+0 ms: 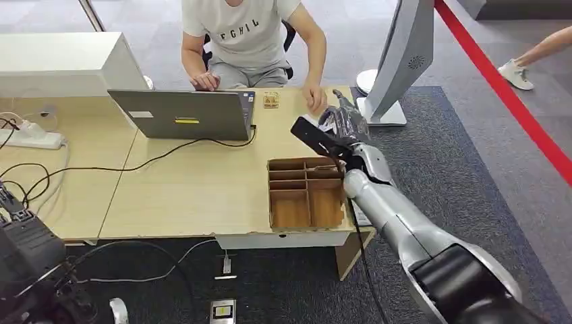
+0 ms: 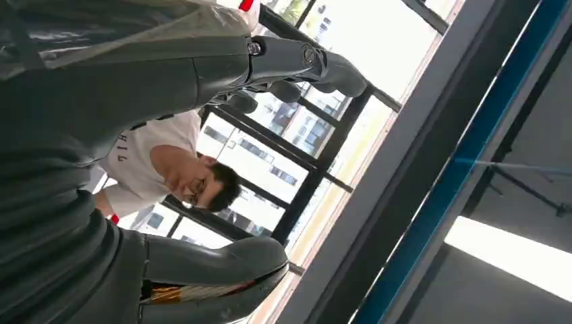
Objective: Pass the card to the sensor for recognition and then transmit it.
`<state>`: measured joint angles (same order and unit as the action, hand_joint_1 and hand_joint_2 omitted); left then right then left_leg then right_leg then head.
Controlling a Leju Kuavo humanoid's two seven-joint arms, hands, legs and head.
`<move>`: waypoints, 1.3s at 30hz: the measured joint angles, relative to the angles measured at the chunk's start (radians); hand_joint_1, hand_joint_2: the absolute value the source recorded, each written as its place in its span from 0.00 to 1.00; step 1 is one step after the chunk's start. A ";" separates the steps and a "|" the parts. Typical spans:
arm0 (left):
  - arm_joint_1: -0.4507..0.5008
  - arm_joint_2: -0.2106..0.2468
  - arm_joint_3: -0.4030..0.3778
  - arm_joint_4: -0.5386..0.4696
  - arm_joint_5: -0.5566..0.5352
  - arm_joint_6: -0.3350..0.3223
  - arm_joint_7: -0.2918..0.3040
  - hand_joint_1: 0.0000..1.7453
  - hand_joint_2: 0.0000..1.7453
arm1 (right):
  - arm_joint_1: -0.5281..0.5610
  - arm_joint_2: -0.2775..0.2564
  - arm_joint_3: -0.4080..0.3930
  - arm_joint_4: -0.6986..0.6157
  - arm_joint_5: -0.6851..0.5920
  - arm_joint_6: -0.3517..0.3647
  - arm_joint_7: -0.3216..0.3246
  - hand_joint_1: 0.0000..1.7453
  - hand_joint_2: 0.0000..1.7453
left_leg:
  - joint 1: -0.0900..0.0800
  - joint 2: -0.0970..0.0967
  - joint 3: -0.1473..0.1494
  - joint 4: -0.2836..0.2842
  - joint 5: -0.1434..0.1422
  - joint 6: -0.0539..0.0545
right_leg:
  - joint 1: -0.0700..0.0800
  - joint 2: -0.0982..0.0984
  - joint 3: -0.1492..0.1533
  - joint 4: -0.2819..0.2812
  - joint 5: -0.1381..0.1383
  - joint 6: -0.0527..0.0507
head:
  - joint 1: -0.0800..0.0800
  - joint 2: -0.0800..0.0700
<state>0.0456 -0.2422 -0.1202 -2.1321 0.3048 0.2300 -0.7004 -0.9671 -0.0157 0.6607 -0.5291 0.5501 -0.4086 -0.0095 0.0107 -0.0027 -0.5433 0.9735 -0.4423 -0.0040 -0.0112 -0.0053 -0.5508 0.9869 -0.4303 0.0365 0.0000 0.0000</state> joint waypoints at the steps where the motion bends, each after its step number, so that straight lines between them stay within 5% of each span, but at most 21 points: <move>1: 0.000 0.000 0.001 0.000 0.000 0.001 0.000 0.00 1.00 | -0.006 -0.004 0.000 0.000 0.001 -0.004 0.000 1.00 1.00 | 0.000 0.000 0.000 0.000 0.000 0.000 | 0.000 0.000 0.000 0.000 0.000 0.000 | 0.000 0.000; 19: 0.045 -0.002 0.021 -0.020 -0.020 0.051 0.000 0.00 1.00 | 0.020 -0.264 -0.032 -0.267 -0.018 -0.006 0.085 1.00 1.00 | -0.001 0.000 0.001 0.001 0.000 0.000 | -0.001 0.001 0.000 -0.001 0.000 0.001 | 0.000 0.000; 28: 0.088 -0.001 0.028 -0.069 -0.042 0.149 0.000 0.00 1.00 | 0.188 -0.363 -0.047 -0.504 -0.030 -0.079 0.107 1.00 1.00 | 0.000 0.000 0.001 0.000 0.000 0.000 | 0.000 0.000 0.001 -0.001 0.000 0.000 | 0.001 0.000; 39: 0.127 0.002 0.032 -0.111 -0.045 0.158 0.000 0.00 1.00 | 0.442 -0.450 -0.086 -0.723 0.012 -0.119 0.170 1.00 1.00 | 0.000 -0.001 0.001 0.000 -0.001 0.001 | -0.001 0.000 0.002 -0.002 0.000 0.001 | 0.000 0.000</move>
<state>0.1724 -0.2403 -0.0881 -2.2431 0.2594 0.3879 -0.7004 -0.5250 -0.4661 0.5742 -1.2517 0.5618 -0.5279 0.1609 0.0103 -0.0034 -0.5421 0.9736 -0.4433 -0.0032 -0.0118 -0.0053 -0.5490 0.9852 -0.4301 0.0371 0.0000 0.0000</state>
